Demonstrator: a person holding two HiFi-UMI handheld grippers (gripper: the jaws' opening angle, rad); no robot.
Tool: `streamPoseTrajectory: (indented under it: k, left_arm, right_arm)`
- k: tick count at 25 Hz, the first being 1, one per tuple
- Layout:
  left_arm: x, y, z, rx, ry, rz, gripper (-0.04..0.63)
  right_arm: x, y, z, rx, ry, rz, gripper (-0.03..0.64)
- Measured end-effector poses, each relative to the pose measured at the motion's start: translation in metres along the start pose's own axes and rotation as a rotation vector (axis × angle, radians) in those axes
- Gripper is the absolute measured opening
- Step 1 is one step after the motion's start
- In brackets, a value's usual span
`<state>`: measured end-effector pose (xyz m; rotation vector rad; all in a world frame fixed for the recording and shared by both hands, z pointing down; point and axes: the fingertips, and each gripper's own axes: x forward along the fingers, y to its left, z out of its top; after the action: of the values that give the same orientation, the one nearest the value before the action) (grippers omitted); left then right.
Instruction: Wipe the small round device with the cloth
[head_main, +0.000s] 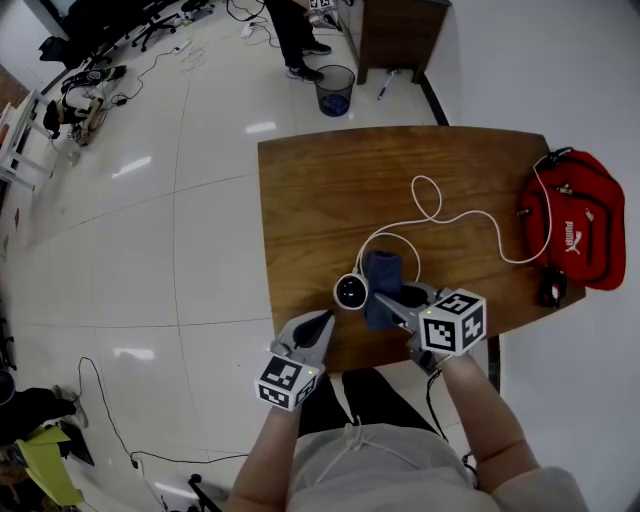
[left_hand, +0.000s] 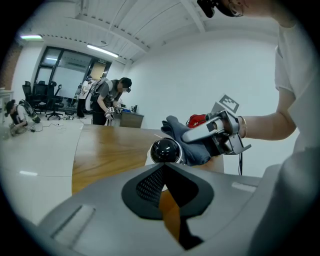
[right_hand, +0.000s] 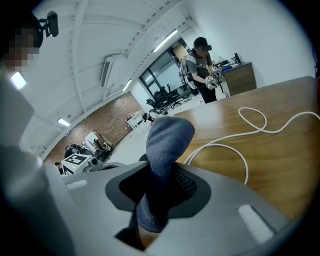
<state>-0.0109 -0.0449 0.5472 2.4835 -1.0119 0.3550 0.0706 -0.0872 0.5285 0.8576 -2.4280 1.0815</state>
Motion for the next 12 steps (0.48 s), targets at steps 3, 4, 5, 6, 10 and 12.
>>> streamPoseTrajectory:
  k: [3, 4, 5, 6, 10, 12]
  left_arm:
    - [0.003, -0.004, 0.005, 0.025, -0.025, 0.01, 0.006]
    - [0.005, -0.005, 0.005, 0.041, -0.024, 0.012, 0.013]
    - [0.009, -0.007, 0.003, 0.058, -0.018, 0.007, 0.073]
    - [0.015, -0.008, 0.0, 0.073, -0.01, -0.003, 0.191]
    - [0.041, -0.015, -0.009, 0.097, 0.026, -0.047, 0.418]
    - [0.054, -0.016, -0.009, 0.11, 0.041, -0.059, 0.433]
  right_arm:
    - [-0.006, -0.009, -0.013, 0.009, 0.027, -0.016, 0.107]
    - [-0.008, -0.011, -0.016, 0.021, 0.028, -0.015, 0.107]
    - [-0.011, -0.013, -0.018, 0.038, 0.026, -0.012, 0.107]
    - [-0.013, -0.015, -0.02, 0.055, 0.021, -0.008, 0.107]
    - [-0.02, -0.022, -0.026, 0.094, 0.008, -0.012, 0.107]
    - [-0.021, -0.024, -0.027, 0.087, 0.005, -0.034, 0.107]
